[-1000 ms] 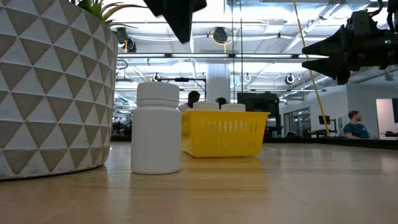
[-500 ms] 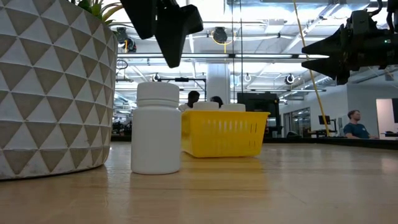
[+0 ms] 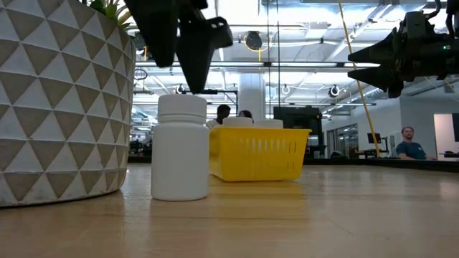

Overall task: Pick and place pill bottles into a basket
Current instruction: Put the white pill bottle into the yellow bin

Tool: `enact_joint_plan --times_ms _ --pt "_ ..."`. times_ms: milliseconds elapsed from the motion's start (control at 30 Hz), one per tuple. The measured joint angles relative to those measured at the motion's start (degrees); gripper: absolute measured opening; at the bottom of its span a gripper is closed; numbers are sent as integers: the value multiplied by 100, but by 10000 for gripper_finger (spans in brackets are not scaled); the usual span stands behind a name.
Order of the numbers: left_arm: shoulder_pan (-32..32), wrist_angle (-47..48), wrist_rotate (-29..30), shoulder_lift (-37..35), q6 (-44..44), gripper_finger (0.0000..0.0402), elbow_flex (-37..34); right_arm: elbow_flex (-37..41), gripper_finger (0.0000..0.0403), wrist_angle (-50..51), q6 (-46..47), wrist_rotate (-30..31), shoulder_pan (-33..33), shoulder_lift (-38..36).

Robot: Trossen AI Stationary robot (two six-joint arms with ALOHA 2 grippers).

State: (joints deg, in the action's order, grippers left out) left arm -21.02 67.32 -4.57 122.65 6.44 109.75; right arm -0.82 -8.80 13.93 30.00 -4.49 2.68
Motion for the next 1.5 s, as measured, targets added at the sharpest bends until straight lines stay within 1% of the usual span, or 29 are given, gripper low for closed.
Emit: enact_joint_plan --times_ms 200,367,633,1200,1367,1500 --pt "-13 3 -315 154 -105 317 2 0 251 20 39 -1 -1 1" --pt "-13 -29 -320 147 -214 323 7 0 251 -2 39 0 0 17" --pt "-53 -130 -310 413 -422 307 5 0 251 -2 67 -2 1 17" --pt "-52 -399 -291 391 -636 291 5 0 251 -24 103 -2 -1 17" --pt "-50 -438 -296 391 -595 287 -224 -2 251 -23 103 -2 -1 17" --pt "-48 -521 -419 391 -576 289 -371 -2 251 -22 103 -2 1 17"
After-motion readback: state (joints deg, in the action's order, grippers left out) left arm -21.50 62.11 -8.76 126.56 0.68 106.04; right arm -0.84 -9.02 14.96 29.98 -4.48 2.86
